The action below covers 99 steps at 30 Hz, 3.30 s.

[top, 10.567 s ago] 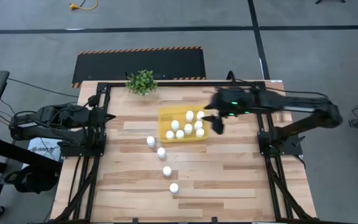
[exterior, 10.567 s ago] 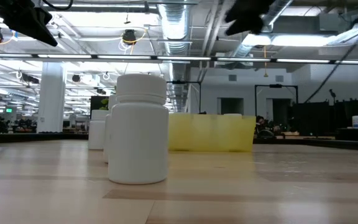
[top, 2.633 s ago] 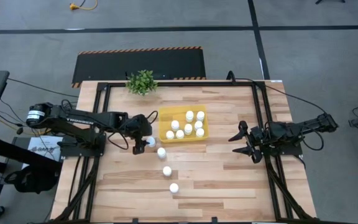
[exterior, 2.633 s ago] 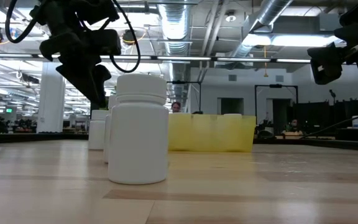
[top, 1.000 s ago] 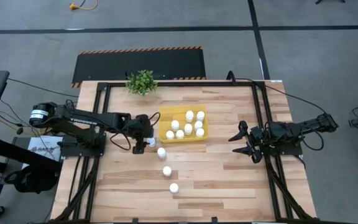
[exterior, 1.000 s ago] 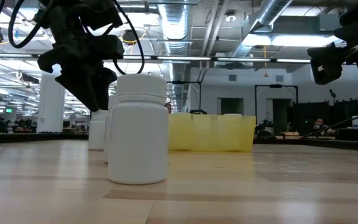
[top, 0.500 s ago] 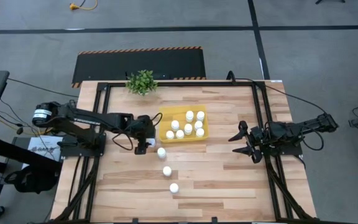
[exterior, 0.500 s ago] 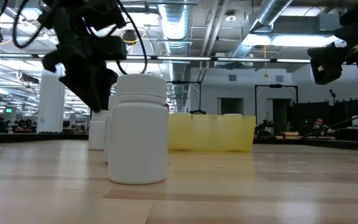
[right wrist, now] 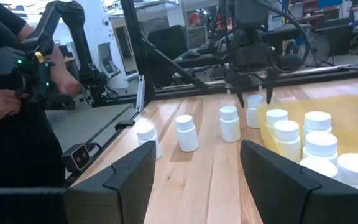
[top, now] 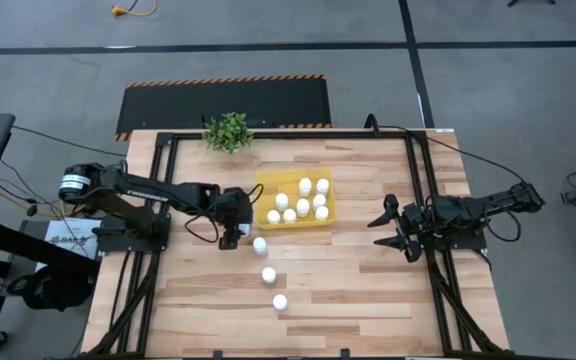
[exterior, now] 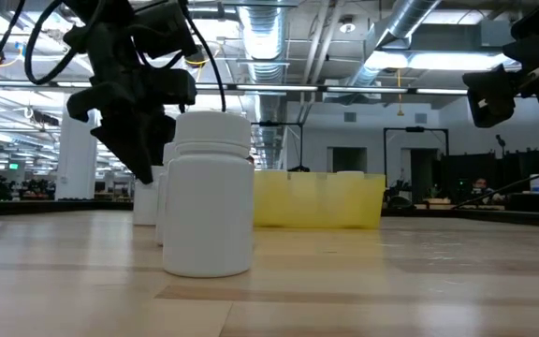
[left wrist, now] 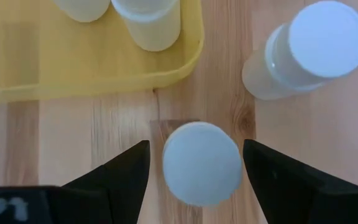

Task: Pick and place pill bottles into a basket
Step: Put the white medicine bottle into the yellow bin

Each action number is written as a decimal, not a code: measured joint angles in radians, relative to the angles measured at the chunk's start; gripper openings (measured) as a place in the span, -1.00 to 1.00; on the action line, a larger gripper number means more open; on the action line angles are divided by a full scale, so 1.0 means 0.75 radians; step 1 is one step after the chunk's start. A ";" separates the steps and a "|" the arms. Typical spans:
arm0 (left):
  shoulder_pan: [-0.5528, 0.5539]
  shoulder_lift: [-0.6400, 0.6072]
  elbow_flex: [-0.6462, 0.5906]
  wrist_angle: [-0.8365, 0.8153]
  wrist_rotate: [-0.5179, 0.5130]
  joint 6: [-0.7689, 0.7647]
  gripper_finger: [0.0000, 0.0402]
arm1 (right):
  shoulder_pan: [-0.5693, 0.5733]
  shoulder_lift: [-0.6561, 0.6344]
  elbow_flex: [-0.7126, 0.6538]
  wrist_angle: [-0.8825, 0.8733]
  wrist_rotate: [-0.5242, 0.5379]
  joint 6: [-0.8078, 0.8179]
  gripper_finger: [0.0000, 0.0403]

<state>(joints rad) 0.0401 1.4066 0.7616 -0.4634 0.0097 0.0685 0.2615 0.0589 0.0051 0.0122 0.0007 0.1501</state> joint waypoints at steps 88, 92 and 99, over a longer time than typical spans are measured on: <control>0.243 0.231 0.678 -0.383 -0.091 0.414 -0.20 | 0.000 0.000 0.000 0.000 0.000 0.000 0.12; 0.272 0.255 0.677 -0.372 -0.053 0.415 -0.20 | 0.000 -0.001 0.000 0.000 0.000 0.000 0.12; 0.309 0.282 0.678 -0.340 -0.027 0.426 -0.20 | 0.000 -0.001 0.000 0.000 0.000 0.000 0.12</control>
<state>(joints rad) 0.2716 1.6179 1.2701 -0.7185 -0.0109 0.3882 0.2615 0.0586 0.0055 0.0120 0.0006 0.1501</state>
